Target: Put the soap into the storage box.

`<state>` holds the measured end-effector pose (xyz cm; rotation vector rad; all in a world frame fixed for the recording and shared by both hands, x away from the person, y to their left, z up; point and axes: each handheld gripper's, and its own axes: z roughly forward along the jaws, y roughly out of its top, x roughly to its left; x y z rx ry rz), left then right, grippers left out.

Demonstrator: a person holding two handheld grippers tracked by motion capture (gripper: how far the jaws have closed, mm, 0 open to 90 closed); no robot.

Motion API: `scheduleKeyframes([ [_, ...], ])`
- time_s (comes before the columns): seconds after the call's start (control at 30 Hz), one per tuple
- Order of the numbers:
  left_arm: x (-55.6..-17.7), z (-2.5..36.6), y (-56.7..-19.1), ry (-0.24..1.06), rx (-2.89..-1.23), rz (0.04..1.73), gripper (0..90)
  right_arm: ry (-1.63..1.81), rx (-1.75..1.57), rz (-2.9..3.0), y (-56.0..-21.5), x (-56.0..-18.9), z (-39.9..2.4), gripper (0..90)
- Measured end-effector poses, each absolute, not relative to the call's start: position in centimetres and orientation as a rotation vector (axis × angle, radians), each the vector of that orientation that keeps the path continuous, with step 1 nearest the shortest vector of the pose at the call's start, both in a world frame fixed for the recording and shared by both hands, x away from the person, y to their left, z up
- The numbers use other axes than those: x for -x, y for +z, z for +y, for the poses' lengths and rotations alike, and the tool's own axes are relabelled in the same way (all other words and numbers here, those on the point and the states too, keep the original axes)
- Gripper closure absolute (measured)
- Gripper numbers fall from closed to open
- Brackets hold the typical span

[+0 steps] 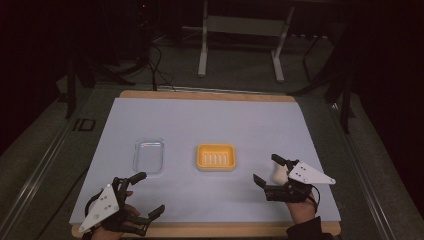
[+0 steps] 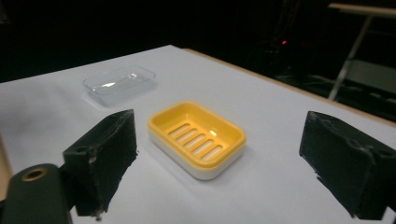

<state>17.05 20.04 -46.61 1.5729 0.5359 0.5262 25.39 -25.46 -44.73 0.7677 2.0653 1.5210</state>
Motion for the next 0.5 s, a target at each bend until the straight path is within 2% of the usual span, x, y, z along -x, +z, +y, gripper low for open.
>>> scheduleKeyframes([
  [0.5,-17.1,19.66,-46.78,0.518,-1.613,0.518,0.1,1.466,-0.779,2.142,-44.2,-26.29,-25.27,16.7],
])
